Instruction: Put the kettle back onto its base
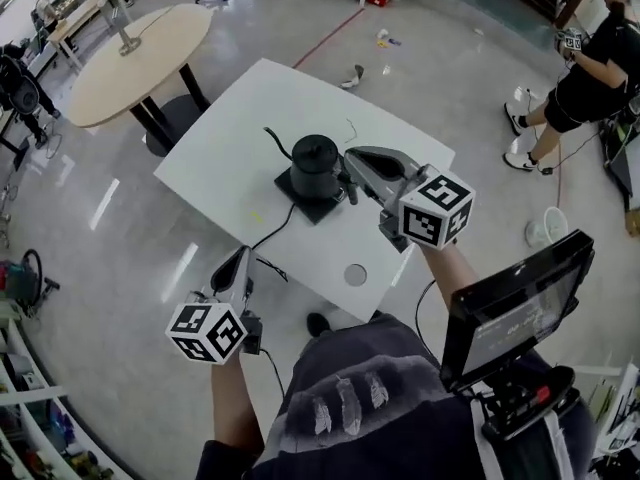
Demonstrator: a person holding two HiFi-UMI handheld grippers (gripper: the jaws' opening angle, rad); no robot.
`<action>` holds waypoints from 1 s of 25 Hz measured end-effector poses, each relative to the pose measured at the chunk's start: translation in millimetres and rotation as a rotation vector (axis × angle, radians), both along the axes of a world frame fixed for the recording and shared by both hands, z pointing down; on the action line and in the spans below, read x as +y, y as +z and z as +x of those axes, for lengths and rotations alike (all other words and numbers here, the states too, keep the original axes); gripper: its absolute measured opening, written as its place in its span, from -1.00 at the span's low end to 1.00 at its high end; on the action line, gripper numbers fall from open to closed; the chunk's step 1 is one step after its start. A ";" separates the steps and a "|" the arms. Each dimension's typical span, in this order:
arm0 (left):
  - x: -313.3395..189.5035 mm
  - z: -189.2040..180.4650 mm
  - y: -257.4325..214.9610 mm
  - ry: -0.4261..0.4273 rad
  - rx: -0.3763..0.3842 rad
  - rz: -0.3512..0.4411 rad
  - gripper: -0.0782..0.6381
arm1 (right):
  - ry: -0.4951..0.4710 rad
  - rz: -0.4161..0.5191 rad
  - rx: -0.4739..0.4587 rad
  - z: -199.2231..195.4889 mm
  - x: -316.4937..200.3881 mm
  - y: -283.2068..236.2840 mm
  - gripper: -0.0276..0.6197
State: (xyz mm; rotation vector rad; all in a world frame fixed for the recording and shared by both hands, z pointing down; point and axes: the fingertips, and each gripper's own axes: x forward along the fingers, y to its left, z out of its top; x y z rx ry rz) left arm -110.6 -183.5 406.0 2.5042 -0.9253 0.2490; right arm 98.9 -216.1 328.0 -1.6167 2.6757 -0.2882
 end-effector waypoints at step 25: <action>156.3 109.2 -46.5 -0.137 -0.228 0.103 -0.78 | -0.403 0.063 -0.216 45.3 140.2 -23.2 -0.91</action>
